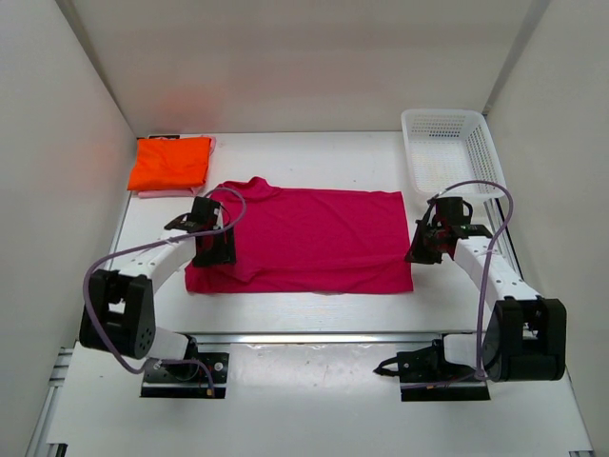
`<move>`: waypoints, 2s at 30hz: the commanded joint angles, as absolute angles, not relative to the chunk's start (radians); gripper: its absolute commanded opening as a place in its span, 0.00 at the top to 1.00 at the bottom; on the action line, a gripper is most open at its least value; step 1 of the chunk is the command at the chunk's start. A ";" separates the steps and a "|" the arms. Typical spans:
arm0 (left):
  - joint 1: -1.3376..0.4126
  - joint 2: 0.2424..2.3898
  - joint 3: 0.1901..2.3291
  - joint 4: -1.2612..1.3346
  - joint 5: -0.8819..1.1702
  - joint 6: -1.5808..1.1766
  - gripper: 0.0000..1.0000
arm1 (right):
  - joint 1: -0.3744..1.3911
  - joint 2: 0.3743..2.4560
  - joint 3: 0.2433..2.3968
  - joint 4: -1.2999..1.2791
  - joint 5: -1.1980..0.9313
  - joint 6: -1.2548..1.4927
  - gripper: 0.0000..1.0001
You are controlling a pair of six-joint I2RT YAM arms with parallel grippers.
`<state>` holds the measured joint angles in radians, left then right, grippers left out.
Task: Fold and stack the t-shirts
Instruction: Fold the flattened tshirt in 1/3 of the way
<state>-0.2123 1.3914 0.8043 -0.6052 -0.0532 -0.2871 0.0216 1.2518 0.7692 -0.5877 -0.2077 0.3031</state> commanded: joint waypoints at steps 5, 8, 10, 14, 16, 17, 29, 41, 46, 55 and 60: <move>-0.253 1.444 0.877 -0.574 -0.106 -0.321 0.75 | 0.009 1.269 0.805 -0.541 -0.213 0.295 1.00; -0.255 1.418 0.896 -0.568 -0.115 -0.334 1.00 | 0.005 1.279 0.798 -0.540 -0.222 0.285 1.00; -0.247 1.395 0.909 -0.577 -0.130 -0.342 1.00 | 0.002 1.281 0.804 -0.538 -0.222 0.282 1.00; -0.241 1.362 0.948 -0.578 -0.130 -0.351 1.00 | 0.003 1.293 0.799 -0.541 -0.219 0.281 1.00; -0.236 1.362 0.966 -0.578 -0.114 -0.345 1.00 | 0.002 1.296 0.799 -0.542 -0.219 0.284 1.00; -0.230 1.367 0.971 -0.578 -0.115 -0.345 1.00 | 0.002 1.295 0.793 -0.538 -0.221 0.281 1.00; -0.232 1.433 1.037 -0.584 -0.094 -0.330 1.00 | -0.037 1.310 0.808 -0.540 -0.212 0.279 1.00; -0.221 1.538 1.084 -0.584 -0.089 -0.301 0.67 | -0.031 1.379 0.850 -0.543 -0.177 0.276 0.99; -0.209 1.513 1.097 -0.591 -0.100 -0.293 0.32 | 0.037 1.387 0.922 -0.592 -0.009 0.279 0.65; -0.265 1.431 0.963 -0.588 -0.087 -0.343 0.30 | 0.140 1.325 0.873 -0.477 -0.118 0.362 0.69; -0.281 1.488 0.930 -0.496 -0.091 -0.382 0.31 | 0.218 1.423 0.845 -0.382 -0.155 0.429 0.70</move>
<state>-0.2733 1.4731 0.9371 -0.5697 -0.0883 -0.3470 0.1776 1.3705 0.8604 -0.4824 -0.1169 0.3748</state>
